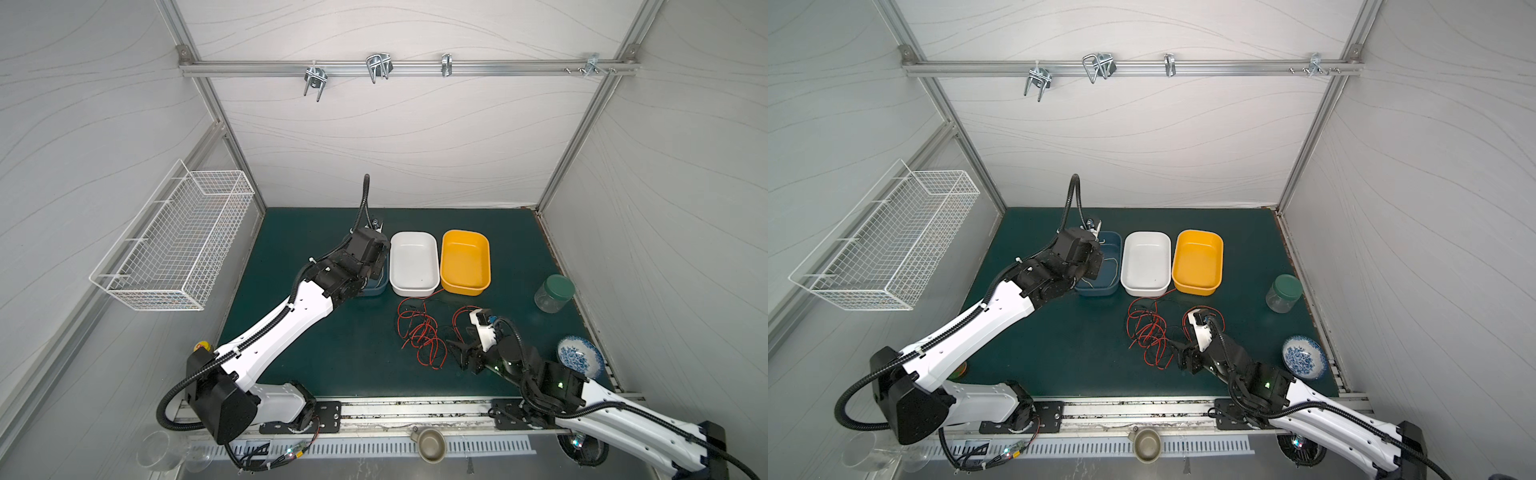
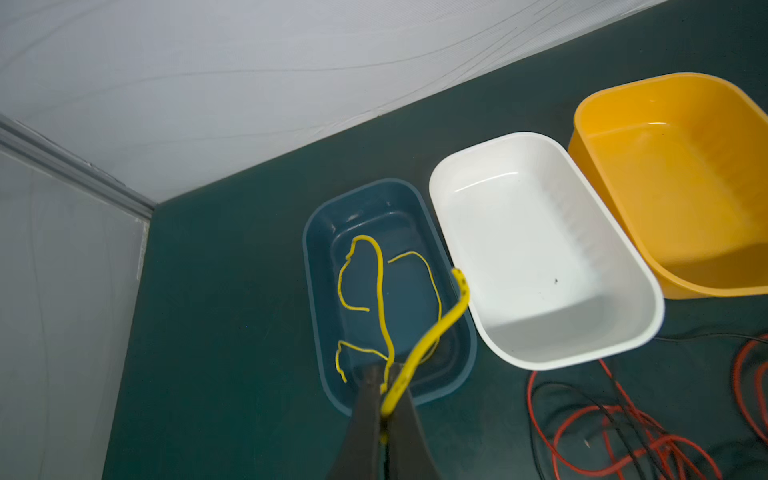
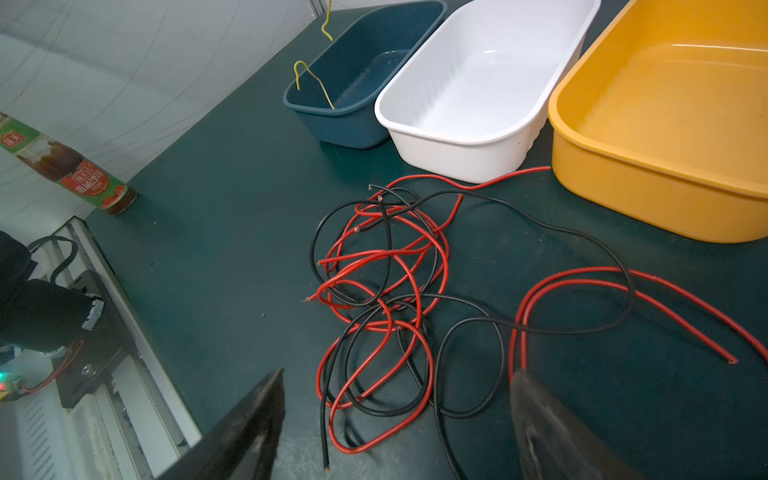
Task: Untangle the cables
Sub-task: 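Carry the yellow wire with the left gripper over the teal bin, then lower the yellow wire into the teal bin and open the left gripper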
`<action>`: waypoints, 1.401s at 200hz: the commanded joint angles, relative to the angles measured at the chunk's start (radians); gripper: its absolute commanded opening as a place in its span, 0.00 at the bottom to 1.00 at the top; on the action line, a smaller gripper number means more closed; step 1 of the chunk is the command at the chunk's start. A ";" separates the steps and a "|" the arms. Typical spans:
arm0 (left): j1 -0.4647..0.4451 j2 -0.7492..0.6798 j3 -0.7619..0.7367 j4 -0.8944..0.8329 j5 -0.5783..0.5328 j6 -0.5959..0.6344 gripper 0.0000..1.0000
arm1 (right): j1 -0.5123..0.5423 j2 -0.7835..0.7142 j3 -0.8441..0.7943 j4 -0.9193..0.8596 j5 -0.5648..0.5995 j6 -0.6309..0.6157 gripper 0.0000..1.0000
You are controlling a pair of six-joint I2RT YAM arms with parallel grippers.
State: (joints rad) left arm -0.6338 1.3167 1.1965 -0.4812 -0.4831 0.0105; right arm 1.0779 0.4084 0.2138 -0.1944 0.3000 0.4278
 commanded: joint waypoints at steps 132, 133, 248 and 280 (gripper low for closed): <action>0.054 0.286 -0.113 0.401 -0.145 0.257 0.00 | -0.005 0.031 -0.007 0.075 -0.016 -0.030 0.86; 0.055 0.288 -0.113 0.402 -0.145 0.257 0.00 | -0.005 0.031 -0.007 0.075 -0.016 -0.030 0.86; 0.065 0.419 -0.117 0.341 -0.075 0.185 0.00 | -0.006 0.044 -0.005 0.082 -0.016 -0.036 0.86; 0.072 0.427 -0.125 0.336 -0.054 0.168 0.00 | -0.006 0.044 -0.004 0.081 -0.016 -0.035 0.87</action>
State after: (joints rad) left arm -0.5755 1.7233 1.0595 -0.1345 -0.5625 0.2012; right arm 1.0775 0.4515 0.2138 -0.1349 0.2867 0.4091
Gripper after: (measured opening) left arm 0.048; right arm 0.864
